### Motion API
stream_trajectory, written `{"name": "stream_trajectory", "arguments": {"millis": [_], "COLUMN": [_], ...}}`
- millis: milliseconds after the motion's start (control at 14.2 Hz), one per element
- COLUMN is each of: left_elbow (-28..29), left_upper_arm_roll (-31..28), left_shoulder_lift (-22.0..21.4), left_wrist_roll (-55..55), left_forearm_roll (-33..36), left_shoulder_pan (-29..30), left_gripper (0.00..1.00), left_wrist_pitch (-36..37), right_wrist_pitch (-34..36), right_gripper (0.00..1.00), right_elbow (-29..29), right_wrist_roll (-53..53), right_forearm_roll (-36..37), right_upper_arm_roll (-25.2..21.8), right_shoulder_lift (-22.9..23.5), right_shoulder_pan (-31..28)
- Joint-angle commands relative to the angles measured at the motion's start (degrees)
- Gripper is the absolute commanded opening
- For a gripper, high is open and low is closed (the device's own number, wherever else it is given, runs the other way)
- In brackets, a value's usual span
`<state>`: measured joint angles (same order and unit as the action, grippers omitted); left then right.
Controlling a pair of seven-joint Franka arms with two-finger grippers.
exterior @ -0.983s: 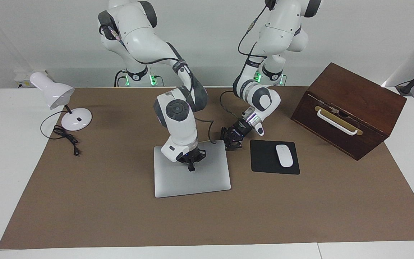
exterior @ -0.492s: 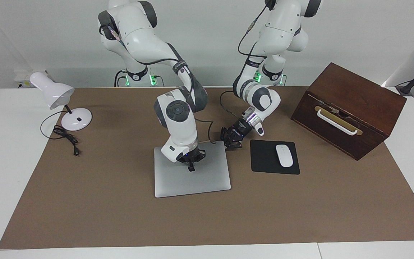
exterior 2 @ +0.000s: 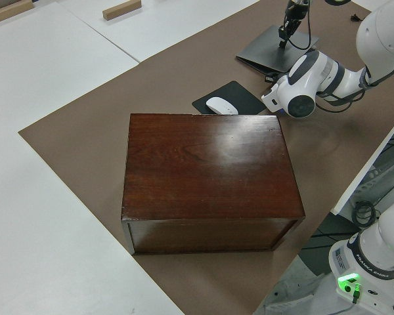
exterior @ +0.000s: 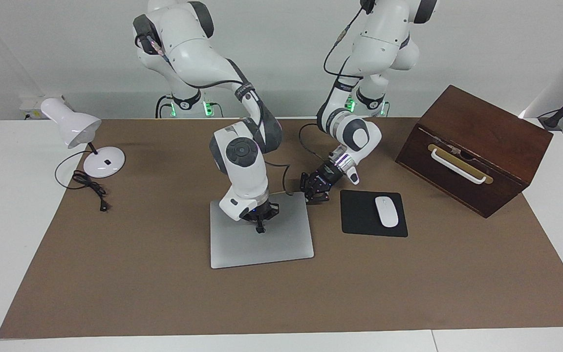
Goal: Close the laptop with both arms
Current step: 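Press the laptop lid fully shut with the right gripper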
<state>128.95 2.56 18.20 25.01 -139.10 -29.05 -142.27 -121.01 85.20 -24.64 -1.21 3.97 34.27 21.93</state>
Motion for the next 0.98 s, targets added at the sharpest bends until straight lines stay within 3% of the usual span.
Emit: {"name": "stream_trajectory", "arguments": {"millis": [0, 913], "left_elbow": [-0.8, -0.7], "left_upper_arm_roll": [-0.3, -0.3], "left_shoulder_lift": [2.2, 2.1], "left_wrist_roll": [-1.0, -1.1], "left_forearm_roll": [-1.3, -0.7], "left_shoulder_pan": [-1.3, -0.5], "left_gripper": [0.00, 0.00], "left_wrist_pitch": [-2.4, -0.8], "right_wrist_pitch": [-0.3, -0.7], "right_gripper": [0.00, 0.00], "right_elbow": [1.6, -1.0], "right_wrist_roll": [-1.5, -1.5], "right_forearm_roll": [-1.4, -0.4], "right_upper_arm_roll": [0.5, 0.4], "right_shoulder_lift": [-0.8, -2.9], "right_shoulder_pan": [-0.3, -1.3]}}
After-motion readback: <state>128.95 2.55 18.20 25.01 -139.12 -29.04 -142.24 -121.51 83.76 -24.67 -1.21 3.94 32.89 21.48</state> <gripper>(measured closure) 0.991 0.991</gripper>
